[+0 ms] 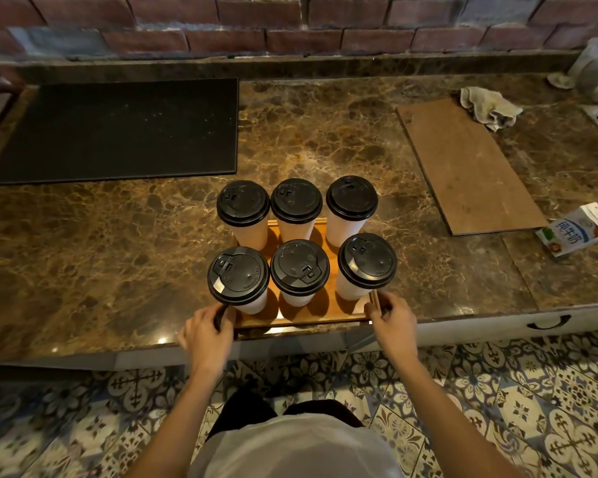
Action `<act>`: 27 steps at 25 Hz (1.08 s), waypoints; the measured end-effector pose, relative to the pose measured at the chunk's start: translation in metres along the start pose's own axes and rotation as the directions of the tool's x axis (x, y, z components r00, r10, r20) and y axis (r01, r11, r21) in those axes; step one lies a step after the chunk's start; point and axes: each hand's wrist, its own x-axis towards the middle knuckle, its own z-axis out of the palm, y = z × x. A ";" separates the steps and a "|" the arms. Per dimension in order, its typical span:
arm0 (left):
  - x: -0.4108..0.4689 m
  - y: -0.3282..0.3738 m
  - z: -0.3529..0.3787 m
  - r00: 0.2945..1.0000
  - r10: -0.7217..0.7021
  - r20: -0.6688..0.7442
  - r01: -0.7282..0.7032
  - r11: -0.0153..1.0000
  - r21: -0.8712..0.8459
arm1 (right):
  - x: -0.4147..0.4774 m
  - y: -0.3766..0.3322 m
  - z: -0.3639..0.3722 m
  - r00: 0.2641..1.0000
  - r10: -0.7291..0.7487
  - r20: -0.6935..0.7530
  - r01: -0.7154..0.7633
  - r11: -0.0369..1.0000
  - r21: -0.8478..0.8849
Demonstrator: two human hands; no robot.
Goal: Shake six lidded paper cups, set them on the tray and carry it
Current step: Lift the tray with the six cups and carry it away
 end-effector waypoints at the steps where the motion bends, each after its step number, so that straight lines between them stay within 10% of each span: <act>1: -0.002 0.002 0.000 1.000 -0.006 0.000 0.006 1.000 0.000 | -0.001 -0.001 0.003 1.000 -0.015 -0.010 0.015 1.000 -0.005; 17: -0.043 -0.028 -0.020 0.999 0.037 0.027 -0.032 0.986 -0.165 | -0.051 0.005 0.015 0.995 0.006 -0.096 0.004 0.995 0.101; 27: -0.066 -0.048 -0.030 0.926 -0.122 0.357 0.331 0.716 -0.614 | -0.102 0.017 0.022 0.996 0.070 -0.050 -0.064 0.990 0.126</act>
